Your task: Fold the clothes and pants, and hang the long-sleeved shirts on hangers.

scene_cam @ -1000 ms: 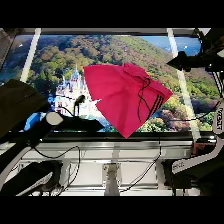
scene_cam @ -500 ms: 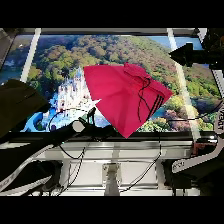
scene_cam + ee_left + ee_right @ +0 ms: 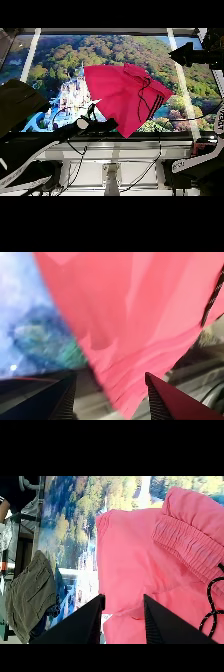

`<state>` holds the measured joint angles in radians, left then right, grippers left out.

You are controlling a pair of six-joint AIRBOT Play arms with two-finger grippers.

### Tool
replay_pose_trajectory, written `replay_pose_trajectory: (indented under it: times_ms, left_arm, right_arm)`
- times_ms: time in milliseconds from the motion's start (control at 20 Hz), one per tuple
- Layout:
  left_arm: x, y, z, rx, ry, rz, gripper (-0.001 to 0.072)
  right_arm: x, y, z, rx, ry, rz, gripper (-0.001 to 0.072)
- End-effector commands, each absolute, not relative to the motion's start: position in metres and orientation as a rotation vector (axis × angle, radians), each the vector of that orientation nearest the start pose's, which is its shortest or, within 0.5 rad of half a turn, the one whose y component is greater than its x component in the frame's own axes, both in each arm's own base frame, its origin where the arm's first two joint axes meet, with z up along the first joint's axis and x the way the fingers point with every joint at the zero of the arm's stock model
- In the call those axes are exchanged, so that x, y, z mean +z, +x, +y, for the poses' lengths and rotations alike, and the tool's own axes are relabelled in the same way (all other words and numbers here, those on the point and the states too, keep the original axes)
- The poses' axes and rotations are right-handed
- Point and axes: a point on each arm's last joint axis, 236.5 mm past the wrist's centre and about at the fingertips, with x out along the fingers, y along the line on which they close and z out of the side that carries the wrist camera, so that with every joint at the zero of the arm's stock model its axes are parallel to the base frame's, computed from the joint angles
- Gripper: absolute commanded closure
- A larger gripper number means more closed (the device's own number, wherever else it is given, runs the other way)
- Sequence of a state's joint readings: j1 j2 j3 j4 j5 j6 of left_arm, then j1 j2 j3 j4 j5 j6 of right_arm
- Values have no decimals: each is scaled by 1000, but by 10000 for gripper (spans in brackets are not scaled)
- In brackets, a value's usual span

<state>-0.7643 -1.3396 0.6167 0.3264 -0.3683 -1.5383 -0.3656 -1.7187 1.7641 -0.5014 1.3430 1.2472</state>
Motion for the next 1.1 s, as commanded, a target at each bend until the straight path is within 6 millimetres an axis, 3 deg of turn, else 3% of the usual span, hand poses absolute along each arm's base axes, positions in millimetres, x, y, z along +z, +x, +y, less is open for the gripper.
replay_pose_trajectory:
  times_ms: [0, 150, 250, 350, 450, 550, 650, 750, 900, 1050]
  left_arm:
    - [-92, 249, -355, -399, -820, 1358, 226]
    - [-91, 254, -365, -421, -814, 1367, 233]
    - [-88, 259, -367, -451, -788, 1344, 408]
    - [-84, 264, -368, -462, -784, 1329, 673]
    - [-79, 270, -368, -490, -756, 1300, 698]
    - [-69, 279, -361, -549, -661, 1234, 700]
    - [-55, 294, -342, -576, -556, 1158, 701]
    - [-43, 313, -310, -552, -474, 1107, 702]
    - [-44, 335, -234, -392, -386, 1126, 701]
    - [-42, 346, -190, -313, -381, 1132, 701]
  right_arm:
    - [138, 526, 15, 568, 762, 863, 412]
    - [138, 526, 15, 568, 762, 863, 412]
    - [138, 526, 15, 568, 762, 863, 412]
    - [138, 525, 15, 568, 761, 866, 412]
    - [133, 524, 13, 557, 743, 882, 412]
    - [110, 510, 6, 524, 662, 972, 413]
    - [77, 489, -11, 459, 534, 1111, 413]
    - [52, 476, -19, 408, 459, 1203, 414]
    - [19, 452, 3, 433, 425, 1334, 415]
    - [-26, 420, 29, 455, 281, 1496, 415]
